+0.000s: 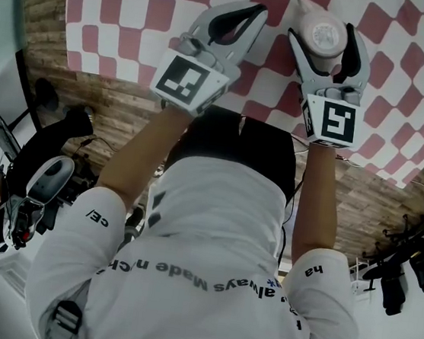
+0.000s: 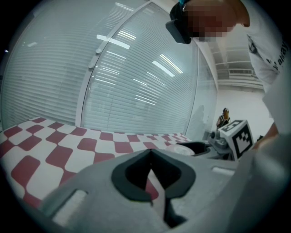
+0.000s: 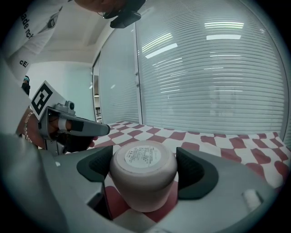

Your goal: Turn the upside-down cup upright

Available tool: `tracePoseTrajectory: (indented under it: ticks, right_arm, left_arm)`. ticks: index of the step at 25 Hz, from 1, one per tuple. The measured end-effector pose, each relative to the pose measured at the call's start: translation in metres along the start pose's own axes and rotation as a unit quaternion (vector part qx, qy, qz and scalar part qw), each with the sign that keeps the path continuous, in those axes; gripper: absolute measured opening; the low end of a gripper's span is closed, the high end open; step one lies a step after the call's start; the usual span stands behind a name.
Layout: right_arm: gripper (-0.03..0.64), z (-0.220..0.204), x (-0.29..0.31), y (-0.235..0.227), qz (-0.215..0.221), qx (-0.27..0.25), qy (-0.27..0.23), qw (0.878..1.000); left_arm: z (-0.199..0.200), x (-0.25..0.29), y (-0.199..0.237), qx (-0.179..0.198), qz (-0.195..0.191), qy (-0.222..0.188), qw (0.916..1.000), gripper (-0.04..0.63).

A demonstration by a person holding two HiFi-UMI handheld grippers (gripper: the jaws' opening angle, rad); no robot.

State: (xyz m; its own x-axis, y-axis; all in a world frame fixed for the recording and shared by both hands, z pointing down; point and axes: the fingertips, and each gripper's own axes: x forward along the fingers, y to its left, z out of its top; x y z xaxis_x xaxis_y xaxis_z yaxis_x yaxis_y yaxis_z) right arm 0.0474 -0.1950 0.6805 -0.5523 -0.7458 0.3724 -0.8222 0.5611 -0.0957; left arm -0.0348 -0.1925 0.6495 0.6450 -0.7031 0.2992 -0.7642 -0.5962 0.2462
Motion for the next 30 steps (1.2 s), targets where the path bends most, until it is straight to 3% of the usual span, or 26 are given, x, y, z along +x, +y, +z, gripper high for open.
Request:
tracePoseTrajectory:
  ticks: [13,25,30]
  right_arm:
    - [0.434,0.069,-0.037,-0.013,-0.010,-0.019,-0.016,1.000]
    - [0.434,0.159,-0.095,-0.017,-0.023,-0.039,-0.041,0.998]
    - [0.434,0.203,-0.129,-0.005,-0.023,-0.052,-0.050,0.997]
  left_arm:
    - [0.061,-0.007,-0.019,0.008,-0.004,-0.025,0.9996,0.002]
    - [0.155,-0.035,-0.044,0.005,-0.001,-0.074,0.9973,0.002]
    - [0.194,-0.058,-0.071,0.021,-0.015,-0.086,0.9960,0.002]
